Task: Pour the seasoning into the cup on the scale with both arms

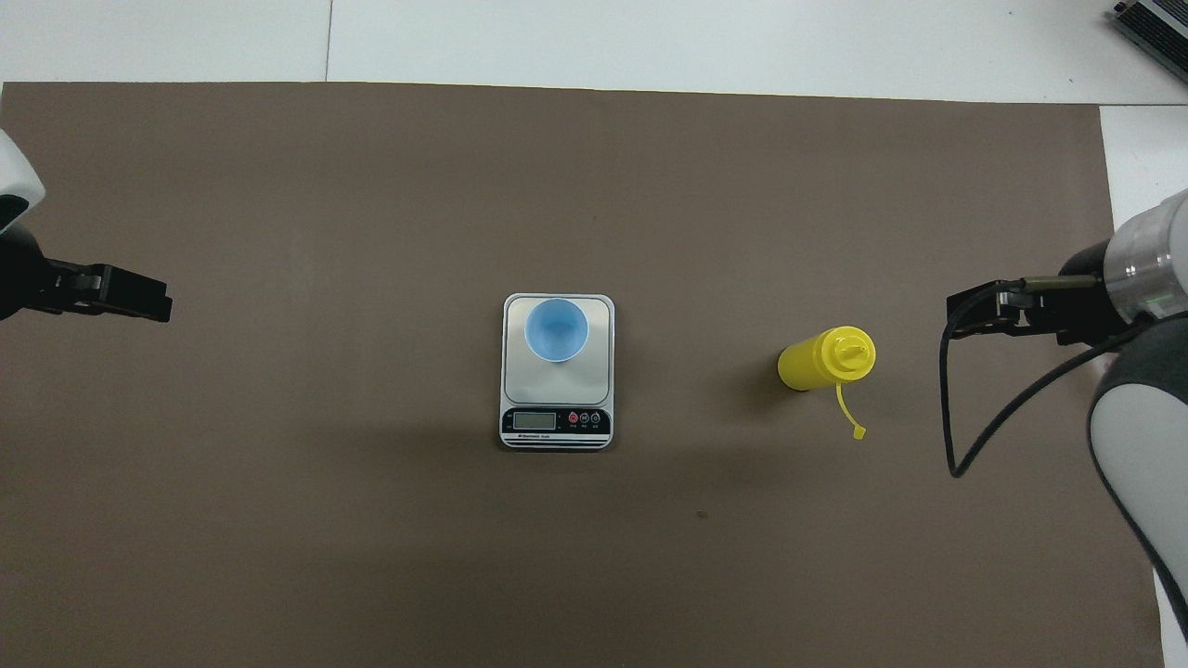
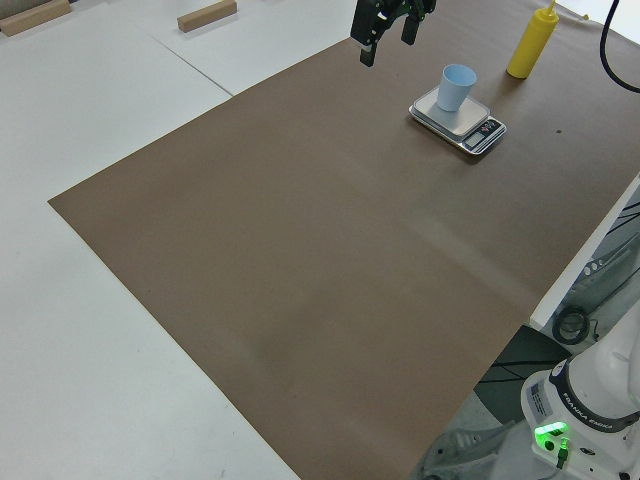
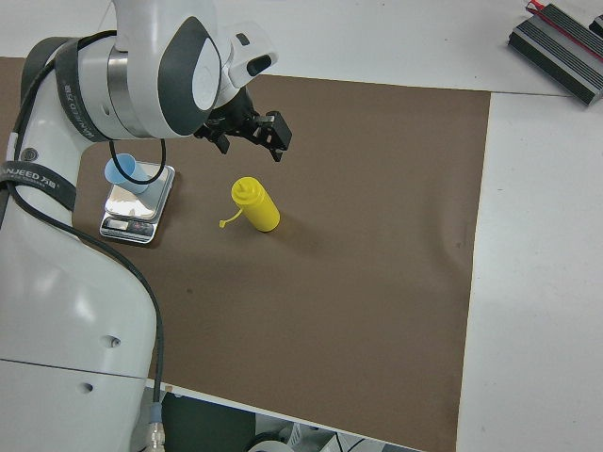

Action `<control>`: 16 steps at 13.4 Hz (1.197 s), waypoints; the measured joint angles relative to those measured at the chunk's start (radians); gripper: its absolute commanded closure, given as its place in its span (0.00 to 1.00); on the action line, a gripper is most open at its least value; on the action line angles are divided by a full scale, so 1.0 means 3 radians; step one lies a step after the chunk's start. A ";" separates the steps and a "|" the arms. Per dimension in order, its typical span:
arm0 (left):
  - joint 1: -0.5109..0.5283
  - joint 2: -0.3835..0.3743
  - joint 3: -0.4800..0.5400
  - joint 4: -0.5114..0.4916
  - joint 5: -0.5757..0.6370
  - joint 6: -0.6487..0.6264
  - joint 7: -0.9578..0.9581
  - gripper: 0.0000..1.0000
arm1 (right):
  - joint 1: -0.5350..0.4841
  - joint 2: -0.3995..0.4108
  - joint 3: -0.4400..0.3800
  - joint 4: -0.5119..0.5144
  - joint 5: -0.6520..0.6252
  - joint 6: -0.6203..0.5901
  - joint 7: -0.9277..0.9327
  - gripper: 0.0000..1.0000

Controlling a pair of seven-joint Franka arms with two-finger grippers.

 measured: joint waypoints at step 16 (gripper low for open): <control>0.0000 0.0000 0.0000 0.0000 0.0000 0.0000 0.0000 0.00 | 0.0362 -0.0022 -0.0465 0.0012 0.0024 -0.0090 0.0042 0.00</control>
